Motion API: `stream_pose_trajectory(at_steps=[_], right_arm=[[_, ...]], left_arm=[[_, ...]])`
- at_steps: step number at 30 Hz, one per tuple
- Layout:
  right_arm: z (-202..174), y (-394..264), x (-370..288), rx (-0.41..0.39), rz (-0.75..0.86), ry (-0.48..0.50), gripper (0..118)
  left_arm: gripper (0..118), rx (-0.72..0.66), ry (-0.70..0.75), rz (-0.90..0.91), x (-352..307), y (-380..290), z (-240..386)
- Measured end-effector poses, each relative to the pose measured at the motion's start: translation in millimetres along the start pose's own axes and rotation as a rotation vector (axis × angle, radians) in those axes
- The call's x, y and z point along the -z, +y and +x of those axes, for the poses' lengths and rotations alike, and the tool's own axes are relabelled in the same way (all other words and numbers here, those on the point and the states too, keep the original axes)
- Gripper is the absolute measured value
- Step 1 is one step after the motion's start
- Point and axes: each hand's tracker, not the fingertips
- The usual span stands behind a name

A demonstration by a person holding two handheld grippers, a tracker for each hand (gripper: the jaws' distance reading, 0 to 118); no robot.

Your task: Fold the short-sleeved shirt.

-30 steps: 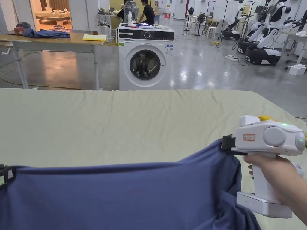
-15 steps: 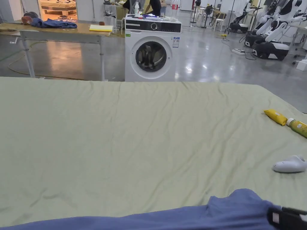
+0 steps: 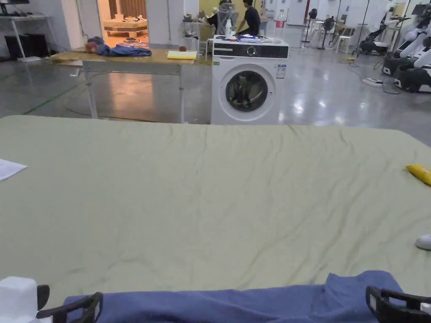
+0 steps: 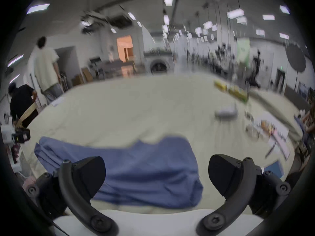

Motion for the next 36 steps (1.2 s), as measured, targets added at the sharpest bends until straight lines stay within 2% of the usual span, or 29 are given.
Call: stream_pose_trajectory(at_steps=[2,5,6,7,8,9,10,11,15,20,22,23,26,30,31,32,34,35,36], right_arm=[[-31.2,5.6,-18.7,-0.031,0.169,-0.051,118],[-70.1,5.1,-35.2,-0.039,0.393,-0.029,115],[-80.7,3.7,-39.2,-0.046,0.448,-0.022,110],[-92.5,2.9,-42.5,-0.061,0.477,-0.021,94],[-104.1,2.3,-46.1,-0.086,0.496,-0.029,66],[-113.2,1.4,-48.9,-0.107,0.506,-0.049,26],[-120.0,0.5,-49.7,-0.116,0.505,-0.059,0],[-123.4,1.1,-49.2,-0.113,0.496,-0.059,0],[-122.8,-1.7,-48.4,-0.045,0.467,-0.095,0],[-116.1,5.3,-52.7,-0.049,0.471,-0.134,0],[-110.0,11.2,-56.3,-0.028,0.47,-0.129,0],[-109.0,11.9,-57.8,-0.011,0.463,-0.119,0],[-103.1,17.0,-66.2,-0.015,0.431,-0.072,0],[-92.7,20.8,-76.6,-0.05,0.393,-0.049,0],[-91.0,21.2,-76.3,-0.047,0.372,-0.046,0],[-90.0,22.4,-75.3,-0.04,0.353,-0.042,0],[-88.9,24.5,-72.9,-0.02,0.319,-0.031,0],[-89.3,24.2,-72.2,-0.013,0.312,-0.029,0],[-89.6,24.0,-71.6,-0.006,0.307,-0.028,0]], left_arm=[[76,-0.065,0.01,0.176,-11.3,12.4,13.6],[76,-0.083,0.062,0.357,-15.0,15.5,21.1],[71,-0.072,0.074,0.392,-15.4,15.9,26.7],[47,-0.054,0.094,0.421,-15.9,16.0,33.5],[17,-0.025,0.11,0.434,-17.0,15.8,40.1],[0,-0.003,0.137,0.444,-17.9,14.9,45.5],[0,0.02,0.182,0.444,-18.0,14.0,53.4],[0,0.036,0.213,0.463,-20.2,11.1,57.8],[0,0.005,0.179,0.438,-25.9,10.1,62.3],[0,0.034,0.196,0.417,-28.8,10.0,63.6],[0,0.034,0.197,0.401,-29.3,12.6,61.3],[0,0.025,0.138,0.363,-28.2,15.6,55.4],[0,-0.134,-0.094,0.149,-17.1,26.3,3.6],[0,-0.429,-0.244,-0.209,10.9,11.7,-88.2],[12,-0.506,-0.286,-0.261,16.2,5.0,-106.8],[35,-0.571,-0.338,-0.295,22.0,-3.4,-124.7],[100,-0.671,-0.402,-0.388,36.7,-24.4,-152.7],[105,-0.7,-0.4,-0.437,39.7,-32.6,-157.3],[105,-0.719,-0.409,-0.456,44.3,-40.2,-163.5]])
